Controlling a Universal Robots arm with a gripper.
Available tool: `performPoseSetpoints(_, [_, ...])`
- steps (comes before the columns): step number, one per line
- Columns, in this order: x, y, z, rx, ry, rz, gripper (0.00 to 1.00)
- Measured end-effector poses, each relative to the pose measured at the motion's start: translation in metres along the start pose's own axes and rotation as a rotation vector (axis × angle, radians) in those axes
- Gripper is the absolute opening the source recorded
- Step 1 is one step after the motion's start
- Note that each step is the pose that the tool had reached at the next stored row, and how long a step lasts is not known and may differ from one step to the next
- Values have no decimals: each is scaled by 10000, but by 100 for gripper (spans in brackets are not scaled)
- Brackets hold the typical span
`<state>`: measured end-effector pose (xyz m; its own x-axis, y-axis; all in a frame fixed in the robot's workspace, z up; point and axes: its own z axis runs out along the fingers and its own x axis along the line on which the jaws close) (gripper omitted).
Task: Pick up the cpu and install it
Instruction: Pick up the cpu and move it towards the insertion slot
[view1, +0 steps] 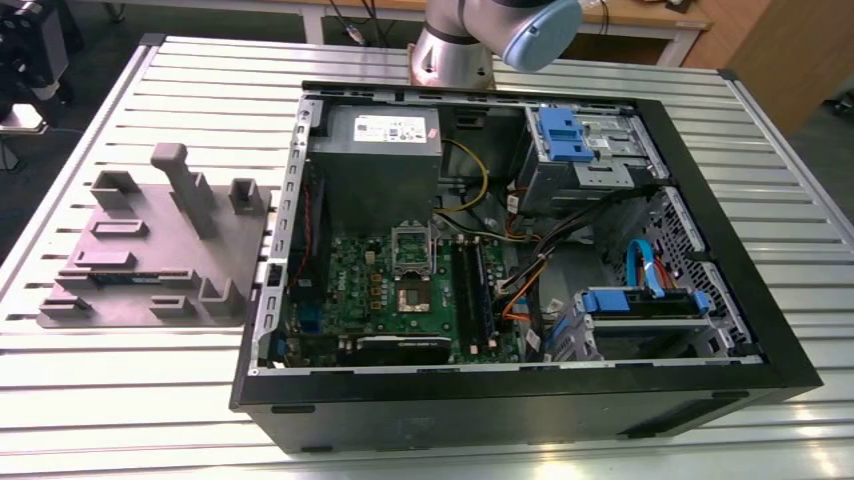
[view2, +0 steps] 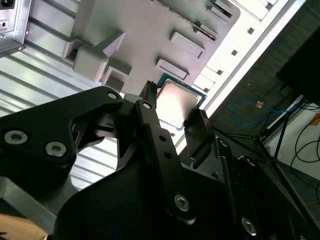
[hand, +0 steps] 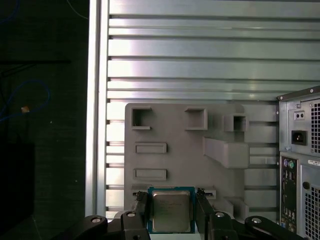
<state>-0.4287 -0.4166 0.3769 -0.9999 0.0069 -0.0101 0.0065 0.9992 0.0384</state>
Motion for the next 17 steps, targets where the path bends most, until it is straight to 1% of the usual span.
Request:
performPoseSetpoints(6, [-6,1,-2,1,2,1,47])
performPoseSetpoints(7, [-62,0,0,0,1,0,47])
performPoseSetpoints(8, [-78,1,0,0,0,0,47])
performPoseSetpoints(17, [-101,1,1,0,0,1,47])
